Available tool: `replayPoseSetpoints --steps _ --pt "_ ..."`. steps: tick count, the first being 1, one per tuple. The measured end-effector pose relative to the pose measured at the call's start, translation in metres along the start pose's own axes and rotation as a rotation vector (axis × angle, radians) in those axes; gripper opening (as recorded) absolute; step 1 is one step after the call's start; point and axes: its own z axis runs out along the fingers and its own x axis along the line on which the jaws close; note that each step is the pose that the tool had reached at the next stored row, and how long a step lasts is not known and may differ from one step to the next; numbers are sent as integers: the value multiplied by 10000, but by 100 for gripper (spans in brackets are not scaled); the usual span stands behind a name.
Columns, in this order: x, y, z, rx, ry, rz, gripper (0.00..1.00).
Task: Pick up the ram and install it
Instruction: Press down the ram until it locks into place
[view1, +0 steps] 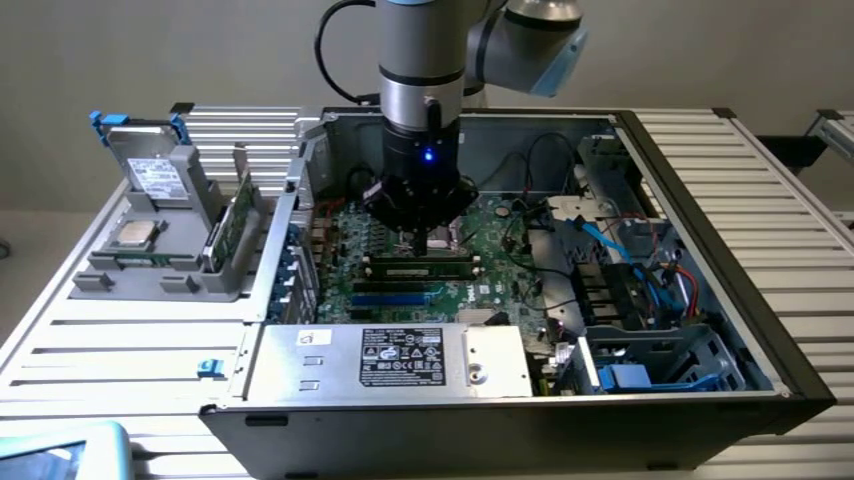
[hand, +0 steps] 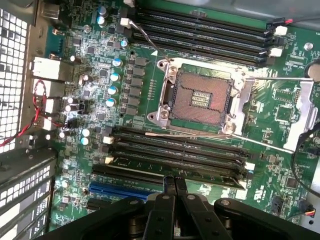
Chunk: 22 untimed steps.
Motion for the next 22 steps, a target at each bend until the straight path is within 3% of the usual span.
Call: replayPoseSetpoints --steps 16,22 --pt "0 0 1 -90 70 1976 11" --pt "0 0 1 -106 81 2258 11"
